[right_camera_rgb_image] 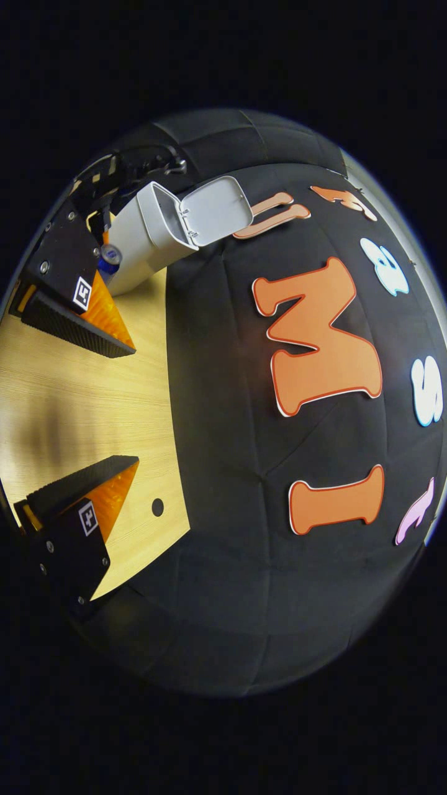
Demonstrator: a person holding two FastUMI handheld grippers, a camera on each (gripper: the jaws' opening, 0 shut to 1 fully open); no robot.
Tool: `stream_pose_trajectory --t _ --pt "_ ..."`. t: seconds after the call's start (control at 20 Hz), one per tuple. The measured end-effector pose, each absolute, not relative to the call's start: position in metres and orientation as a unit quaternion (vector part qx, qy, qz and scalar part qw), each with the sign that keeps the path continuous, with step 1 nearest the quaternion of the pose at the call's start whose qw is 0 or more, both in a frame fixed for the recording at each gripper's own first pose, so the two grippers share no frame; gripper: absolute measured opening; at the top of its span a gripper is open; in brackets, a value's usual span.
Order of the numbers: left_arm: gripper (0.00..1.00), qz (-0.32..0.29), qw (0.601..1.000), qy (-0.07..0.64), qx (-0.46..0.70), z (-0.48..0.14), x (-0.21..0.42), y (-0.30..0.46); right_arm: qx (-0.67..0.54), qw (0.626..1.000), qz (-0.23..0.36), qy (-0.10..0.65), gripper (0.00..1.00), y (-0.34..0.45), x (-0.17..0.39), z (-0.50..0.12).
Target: Press the lid of the desktop garbage bin to open it, pick up the crumpled paper on the desktop and throw it into the bin, then pick up the pop can on the desktop and drop it into the bin, and finally close the garbage bin lid.
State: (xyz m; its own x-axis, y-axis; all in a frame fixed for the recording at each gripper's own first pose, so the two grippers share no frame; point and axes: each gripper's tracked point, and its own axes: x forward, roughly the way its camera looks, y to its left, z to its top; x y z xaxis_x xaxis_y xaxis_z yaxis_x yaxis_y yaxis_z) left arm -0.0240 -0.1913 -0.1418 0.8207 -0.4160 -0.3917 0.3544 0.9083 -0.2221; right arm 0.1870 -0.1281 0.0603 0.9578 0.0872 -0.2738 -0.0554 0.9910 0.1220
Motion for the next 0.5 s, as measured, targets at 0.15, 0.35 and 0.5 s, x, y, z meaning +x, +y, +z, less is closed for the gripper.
stream_pose_trajectory --t 0.15,0.35,0.5 --pt "0.85 -0.185 0.963 0.169 -0.096 -0.074 -0.032 -0.164 0.053 0.989 0.047 0.13 0.95 -0.117 0.186 0.07" --pt "0.83 -0.152 0.976 0.111 -0.109 0.002 -0.039 -0.116 0.055 0.99 0.058 0.118 0.95 -0.106 0.188 0.082" --pt "0.83 -0.127 0.978 0.102 -0.129 0.031 -0.023 -0.071 0.059 0.99 0.063 0.112 0.95 -0.1 0.19 0.087"
